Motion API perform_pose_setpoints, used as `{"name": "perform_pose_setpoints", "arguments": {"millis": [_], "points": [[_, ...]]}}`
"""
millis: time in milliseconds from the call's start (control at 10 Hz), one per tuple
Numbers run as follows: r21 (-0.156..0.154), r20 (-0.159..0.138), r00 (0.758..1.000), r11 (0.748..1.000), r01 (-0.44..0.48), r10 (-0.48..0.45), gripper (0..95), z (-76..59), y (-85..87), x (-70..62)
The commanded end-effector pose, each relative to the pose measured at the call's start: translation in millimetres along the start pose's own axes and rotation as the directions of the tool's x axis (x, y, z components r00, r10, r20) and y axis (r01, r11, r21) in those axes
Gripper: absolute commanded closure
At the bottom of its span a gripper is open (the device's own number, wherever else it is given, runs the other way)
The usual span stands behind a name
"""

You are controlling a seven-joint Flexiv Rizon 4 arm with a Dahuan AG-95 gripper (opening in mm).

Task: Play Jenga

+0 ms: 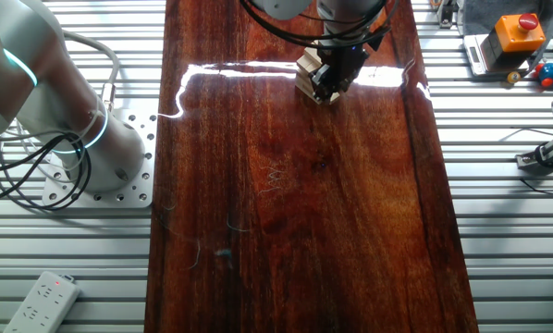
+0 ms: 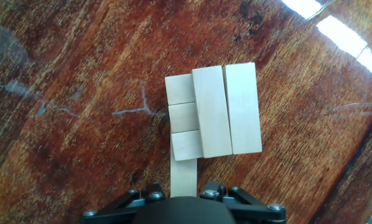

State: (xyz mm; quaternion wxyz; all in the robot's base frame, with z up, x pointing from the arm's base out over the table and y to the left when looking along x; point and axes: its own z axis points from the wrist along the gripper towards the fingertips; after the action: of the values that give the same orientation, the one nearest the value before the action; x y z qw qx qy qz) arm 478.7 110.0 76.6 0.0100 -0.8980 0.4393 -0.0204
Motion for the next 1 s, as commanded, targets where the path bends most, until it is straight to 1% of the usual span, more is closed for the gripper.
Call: {"name": "perform_pose_setpoints", "arguments": {"millis": [100, 200, 300, 900, 1000], "points": [[0.001, 0.000, 1.000, 1.000, 0.003, -0.003, 57.0, 0.0, 0.2, 0.0], [0.001, -0.001, 1.000, 1.000, 0.004, -0.004, 57.0, 0.4, 0.2, 0.0], [0.001, -0.001, 1.000, 1.000, 0.006, -0.006, 38.0, 1.2, 0.3, 0.0], [0.002, -0.002, 1.000, 1.000, 0.004, -0.004, 38.0, 2.3, 0.2, 0.0], [0.002, -0.004, 1.000, 1.000, 0.004, -0.004, 57.0, 2.4, 0.1, -0.1]]}}
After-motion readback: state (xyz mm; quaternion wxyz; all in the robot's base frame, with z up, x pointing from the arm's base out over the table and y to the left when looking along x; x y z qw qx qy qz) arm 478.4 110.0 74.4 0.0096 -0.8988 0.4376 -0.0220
